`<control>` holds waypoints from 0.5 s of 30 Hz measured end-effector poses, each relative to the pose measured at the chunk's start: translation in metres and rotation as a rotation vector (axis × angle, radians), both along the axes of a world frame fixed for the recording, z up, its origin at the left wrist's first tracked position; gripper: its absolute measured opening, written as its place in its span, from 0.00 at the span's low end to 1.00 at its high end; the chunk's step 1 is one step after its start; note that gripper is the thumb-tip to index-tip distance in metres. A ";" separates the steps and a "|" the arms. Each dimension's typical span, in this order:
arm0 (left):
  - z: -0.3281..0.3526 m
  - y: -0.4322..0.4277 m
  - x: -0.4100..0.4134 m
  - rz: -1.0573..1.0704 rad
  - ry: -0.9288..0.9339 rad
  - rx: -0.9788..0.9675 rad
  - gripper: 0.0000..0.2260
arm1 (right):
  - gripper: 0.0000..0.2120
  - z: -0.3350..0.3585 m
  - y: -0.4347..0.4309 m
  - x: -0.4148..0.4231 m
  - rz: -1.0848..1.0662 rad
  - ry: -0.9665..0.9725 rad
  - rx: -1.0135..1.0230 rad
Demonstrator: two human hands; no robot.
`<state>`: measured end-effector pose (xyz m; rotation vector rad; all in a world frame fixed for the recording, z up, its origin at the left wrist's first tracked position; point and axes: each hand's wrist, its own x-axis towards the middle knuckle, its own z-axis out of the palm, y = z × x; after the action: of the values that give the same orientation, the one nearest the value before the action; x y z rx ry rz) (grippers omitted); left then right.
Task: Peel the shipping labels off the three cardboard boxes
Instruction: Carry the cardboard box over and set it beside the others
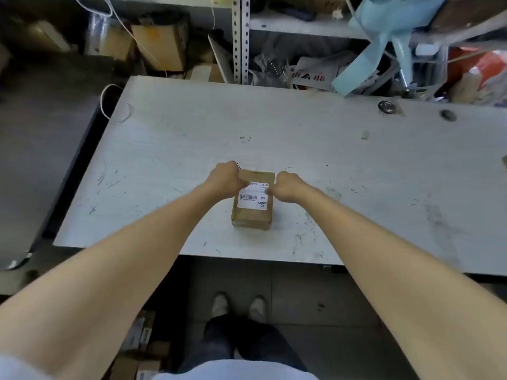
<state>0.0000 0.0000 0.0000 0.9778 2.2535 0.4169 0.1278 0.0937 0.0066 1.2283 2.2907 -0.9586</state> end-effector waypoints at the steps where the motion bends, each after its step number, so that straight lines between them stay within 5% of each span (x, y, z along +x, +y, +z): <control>1: -0.004 0.000 0.002 0.037 -0.033 -0.036 0.14 | 0.09 -0.003 -0.001 -0.002 -0.017 0.013 -0.027; 8: -0.037 -0.009 0.004 0.249 -0.256 0.039 0.17 | 0.13 -0.034 -0.004 0.003 -0.331 0.193 -0.280; 15: 0.002 0.010 -0.008 0.289 -0.289 0.203 0.18 | 0.11 0.005 0.013 -0.010 -0.440 0.343 -0.179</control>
<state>-0.0080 0.0104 0.0022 0.6379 2.1170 0.8694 0.1182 0.1063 0.0114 1.6280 2.1453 -1.6016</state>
